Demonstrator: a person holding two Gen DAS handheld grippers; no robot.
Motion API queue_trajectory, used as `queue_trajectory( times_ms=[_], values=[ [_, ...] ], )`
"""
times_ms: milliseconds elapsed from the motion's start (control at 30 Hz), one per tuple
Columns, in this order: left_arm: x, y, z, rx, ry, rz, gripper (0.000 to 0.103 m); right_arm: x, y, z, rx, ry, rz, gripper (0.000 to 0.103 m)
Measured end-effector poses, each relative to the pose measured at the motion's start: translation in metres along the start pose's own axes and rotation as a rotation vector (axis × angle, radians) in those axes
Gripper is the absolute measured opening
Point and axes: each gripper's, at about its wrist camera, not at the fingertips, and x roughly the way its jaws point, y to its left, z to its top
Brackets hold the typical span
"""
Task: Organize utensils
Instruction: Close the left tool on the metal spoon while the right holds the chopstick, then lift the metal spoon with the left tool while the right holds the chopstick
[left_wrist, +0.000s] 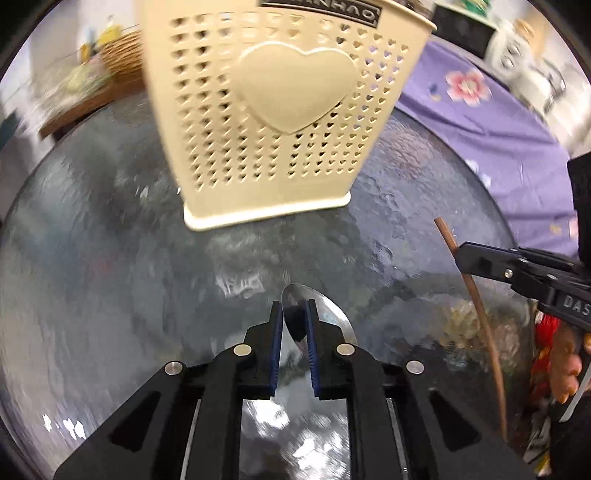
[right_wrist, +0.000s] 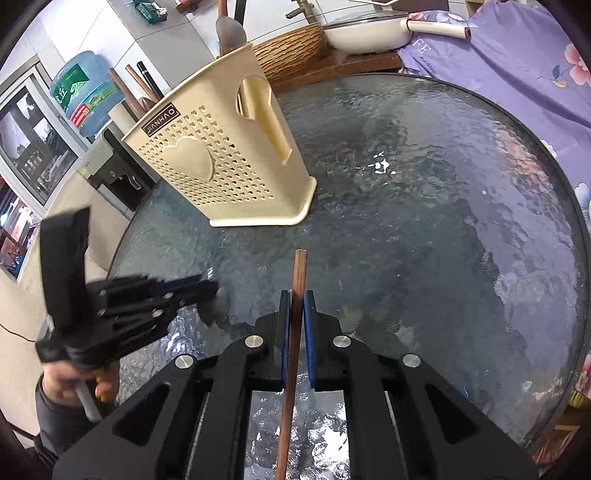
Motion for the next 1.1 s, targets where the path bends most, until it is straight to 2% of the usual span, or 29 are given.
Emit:
queue_trajectory(
  times_ms=[100, 200, 400, 933, 967, 1033, 1067, 1100],
  values=[
    [0.008, -0.005, 0.012, 0.092, 0.007, 0.039, 0.012, 0.003, 0.002, -0.001, -0.005, 0.002, 0.003, 0.008],
    [0.014, -0.008, 0.017, 0.111, 0.010, 0.053, 0.012, 0.005, 0.004, -0.001, -0.007, 0.003, 0.006, 0.008],
    [0.018, -0.011, 0.023, 0.108, 0.020, 0.043, 0.004, 0.007, 0.004, -0.001, -0.004, 0.005, 0.008, 0.008],
    [-0.013, -0.001, 0.013, 0.077, -0.034, -0.013, 0.002, 0.002, 0.005, 0.002, -0.013, -0.004, 0.025, 0.008],
    [-0.013, 0.002, 0.013, 0.076, -0.037, -0.036, 0.005, 0.002, 0.005, 0.002, -0.015, -0.003, 0.028, 0.008],
    [-0.012, 0.010, 0.013, 0.083, -0.017, -0.090, 0.023, 0.002, 0.004, 0.002, -0.014, -0.002, 0.032, 0.008],
    [-0.011, 0.012, 0.013, 0.086, -0.015, -0.091, 0.038, 0.001, 0.003, 0.001, -0.013, -0.002, 0.032, 0.008],
    [-0.009, 0.014, 0.013, 0.094, -0.013, -0.085, 0.048, 0.001, 0.002, 0.002, -0.012, -0.001, 0.033, 0.008]
  ],
)
